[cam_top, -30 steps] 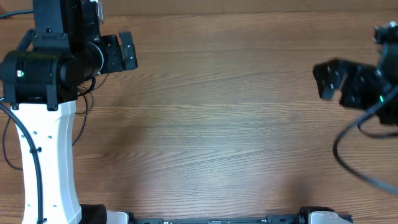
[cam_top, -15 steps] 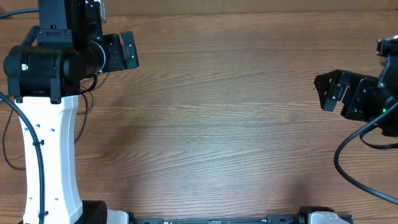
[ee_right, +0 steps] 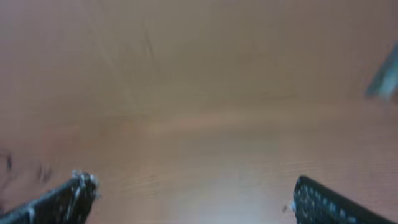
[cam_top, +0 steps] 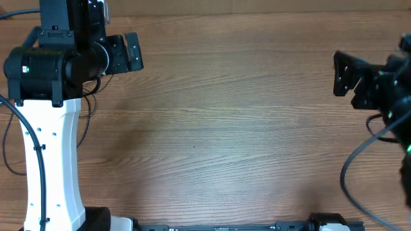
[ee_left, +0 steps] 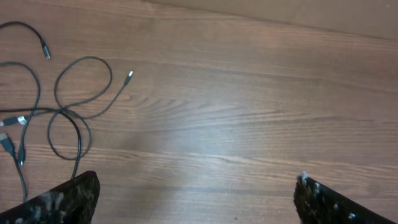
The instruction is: Untangle cables
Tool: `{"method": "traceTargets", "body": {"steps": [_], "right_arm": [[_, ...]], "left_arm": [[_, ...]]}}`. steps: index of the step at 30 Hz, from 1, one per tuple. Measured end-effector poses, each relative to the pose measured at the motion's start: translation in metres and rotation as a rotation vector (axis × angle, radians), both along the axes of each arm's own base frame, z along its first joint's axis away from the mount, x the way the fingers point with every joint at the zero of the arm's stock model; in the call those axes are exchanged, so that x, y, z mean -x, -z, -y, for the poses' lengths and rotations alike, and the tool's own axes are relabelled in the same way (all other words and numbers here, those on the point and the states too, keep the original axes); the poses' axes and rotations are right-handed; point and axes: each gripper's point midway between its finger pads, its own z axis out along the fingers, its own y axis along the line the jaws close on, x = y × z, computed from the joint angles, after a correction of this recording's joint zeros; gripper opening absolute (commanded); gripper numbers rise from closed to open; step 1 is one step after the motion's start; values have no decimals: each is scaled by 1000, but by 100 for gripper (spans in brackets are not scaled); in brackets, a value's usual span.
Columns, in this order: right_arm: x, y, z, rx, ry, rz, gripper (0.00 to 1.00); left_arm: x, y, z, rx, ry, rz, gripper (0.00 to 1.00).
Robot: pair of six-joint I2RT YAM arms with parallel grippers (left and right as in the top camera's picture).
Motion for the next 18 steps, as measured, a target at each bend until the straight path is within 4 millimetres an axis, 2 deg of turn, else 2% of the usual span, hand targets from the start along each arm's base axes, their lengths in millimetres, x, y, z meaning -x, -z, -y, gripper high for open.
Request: {"method": "traceTargets", "body": {"steps": [3,6,9,12,14,16,18], "right_arm": [[6,-1,0,10,0,155,100],[17,9,0,19,0,275,100],[24,34,0,24,-3,383,100],[28,71,-1,25,-3,426,100],[28,85,-1,24,-3,442,100],[33,114,-3,25,-17,499,100],[37,129,-5,26,-26,519,100]], "left_arm": [[0,0,0,0,0,-1,100],[0,0,0,0,0,-2,100],[0,1,0,0,0,-3,100],[0,1,0,-1,0,-3,99],[0,1,0,-1,0,-4,100],[0,1,0,0,0,-3,100],[1,1,0,0,0,-5,100]]}}
